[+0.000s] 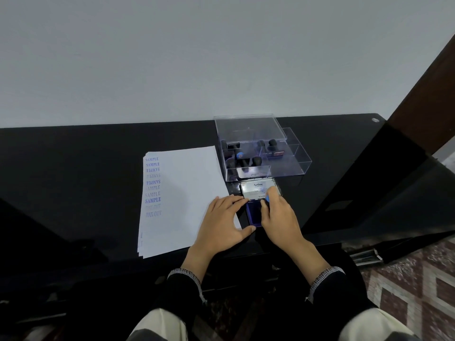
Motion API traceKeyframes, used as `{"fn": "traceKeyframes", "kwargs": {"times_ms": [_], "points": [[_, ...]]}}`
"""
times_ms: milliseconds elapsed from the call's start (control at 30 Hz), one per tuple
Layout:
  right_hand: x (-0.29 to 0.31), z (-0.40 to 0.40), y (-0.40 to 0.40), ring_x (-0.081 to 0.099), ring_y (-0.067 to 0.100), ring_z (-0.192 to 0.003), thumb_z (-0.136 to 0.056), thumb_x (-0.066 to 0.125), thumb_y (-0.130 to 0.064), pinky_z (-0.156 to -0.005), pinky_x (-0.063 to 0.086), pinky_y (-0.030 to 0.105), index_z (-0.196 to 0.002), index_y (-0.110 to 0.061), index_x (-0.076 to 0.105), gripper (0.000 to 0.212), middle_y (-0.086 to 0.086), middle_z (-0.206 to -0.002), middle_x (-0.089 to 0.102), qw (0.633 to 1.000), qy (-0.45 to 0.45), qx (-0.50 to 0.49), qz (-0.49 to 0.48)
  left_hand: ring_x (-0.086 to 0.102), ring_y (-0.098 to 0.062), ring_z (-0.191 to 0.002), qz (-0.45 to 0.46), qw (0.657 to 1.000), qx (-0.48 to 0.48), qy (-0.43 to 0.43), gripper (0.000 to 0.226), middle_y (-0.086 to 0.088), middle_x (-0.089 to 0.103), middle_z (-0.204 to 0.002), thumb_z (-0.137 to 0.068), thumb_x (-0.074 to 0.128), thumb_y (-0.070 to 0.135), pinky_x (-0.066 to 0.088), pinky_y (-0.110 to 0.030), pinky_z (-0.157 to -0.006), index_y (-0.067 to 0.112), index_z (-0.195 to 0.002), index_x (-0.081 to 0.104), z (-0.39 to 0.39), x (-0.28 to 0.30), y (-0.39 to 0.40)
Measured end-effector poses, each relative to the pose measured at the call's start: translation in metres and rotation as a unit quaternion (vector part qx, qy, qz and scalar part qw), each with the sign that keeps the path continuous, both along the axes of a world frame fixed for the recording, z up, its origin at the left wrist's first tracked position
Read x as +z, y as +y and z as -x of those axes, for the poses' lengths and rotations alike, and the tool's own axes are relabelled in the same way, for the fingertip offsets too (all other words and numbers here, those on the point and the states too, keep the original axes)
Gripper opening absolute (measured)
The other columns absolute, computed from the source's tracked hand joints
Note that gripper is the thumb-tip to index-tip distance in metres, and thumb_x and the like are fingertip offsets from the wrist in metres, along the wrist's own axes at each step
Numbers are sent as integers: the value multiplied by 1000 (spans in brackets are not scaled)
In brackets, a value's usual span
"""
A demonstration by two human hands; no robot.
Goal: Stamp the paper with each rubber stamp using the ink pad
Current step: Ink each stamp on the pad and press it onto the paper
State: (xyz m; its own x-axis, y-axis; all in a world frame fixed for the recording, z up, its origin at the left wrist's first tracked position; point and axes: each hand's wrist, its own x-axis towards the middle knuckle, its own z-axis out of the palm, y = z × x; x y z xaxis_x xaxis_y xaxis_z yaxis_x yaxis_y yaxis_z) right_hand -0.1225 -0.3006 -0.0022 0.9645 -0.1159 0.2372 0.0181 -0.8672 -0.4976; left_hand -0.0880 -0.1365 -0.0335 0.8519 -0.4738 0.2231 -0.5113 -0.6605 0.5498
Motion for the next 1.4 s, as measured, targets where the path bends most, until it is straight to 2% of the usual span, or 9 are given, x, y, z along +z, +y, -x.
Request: {"fn": "traceKeyframes", "kwargs": {"times_ms": [133,267,400,700,833,933,1033,1267,1400], "points": [[1,-1,0,45,20,-62,-95,46,-9,-47,27,22,-93,-21,28,22,6,-75,49,1000,4,2,0,28,-3,-136,-4,1000,-2,-1,72,15,40,-145,-81,63,59,1,-26,-118,33,-144,40,0,0,0],[3,-4,-2,48,22,-63,-95,46,-11,-48,30,28,-100,-14,36,12,7,-75,53,1000,17,8,14,28,-2,-136,-6,1000,0,-3,72,16,40,-144,-81,63,60,-1,-23,-117,33,-144,40,0,0,0],[4,-7,-2,51,23,-63,-95,46,-12,-51,35,31,-105,-13,38,13,7,-75,54,999,27,11,25,28,-3,-136,-6,1000,0,-3,72,15,41,-144,-81,63,60,-2,-23,-116,33,-144,40,0,1,0],[-3,3,2,44,18,-68,-94,47,-6,-55,32,27,-96,-14,38,12,5,-78,49,1000,-14,-3,-3,29,-3,-136,-4,1000,1,-8,71,16,41,-144,-80,63,59,0,-24,-118,34,-143,41,0,0,0],[4,-7,-4,48,23,-61,-95,46,-11,-50,30,29,-104,-10,39,12,7,-73,52,999,26,20,16,29,-2,-136,-5,1000,1,-8,72,16,41,-144,-80,62,60,1,-25,-118,34,-143,41,0,-1,0],[14,-17,-7,46,23,-55,-96,46,-13,-48,30,33,-98,-14,35,11,3,-65,49,996,72,43,14,28,-3,-136,-8,1000,1,-6,72,16,40,-145,-81,62,61,0,-24,-117,34,-144,40,-1,0,0],[20,-22,-9,46,25,-57,-97,46,-15,-51,35,35,-95,-16,31,15,4,-66,49,993,108,49,5,28,-3,-136,-9,1000,0,-6,72,15,40,-145,-81,61,61,0,-24,-117,34,-144,40,-1,0,0],[5,-1,-4,47,24,-63,-98,46,-20,-49,31,31,-92,-19,30,16,7,-75,51,999,20,32,-21,28,-3,-136,-6,1000,1,-5,72,15,41,-145,-81,62,61,2,-25,-117,34,-144,40,0,0,-1],[-4,7,0,45,22,-67,-97,49,-21,-53,36,33,-93,-13,39,13,4,-76,49,999,-22,-9,27,28,-2,-136,-6,1000,1,-4,72,16,40,-145,-81,62,60,-1,-23,-116,35,-144,40,0,0,0]]}}
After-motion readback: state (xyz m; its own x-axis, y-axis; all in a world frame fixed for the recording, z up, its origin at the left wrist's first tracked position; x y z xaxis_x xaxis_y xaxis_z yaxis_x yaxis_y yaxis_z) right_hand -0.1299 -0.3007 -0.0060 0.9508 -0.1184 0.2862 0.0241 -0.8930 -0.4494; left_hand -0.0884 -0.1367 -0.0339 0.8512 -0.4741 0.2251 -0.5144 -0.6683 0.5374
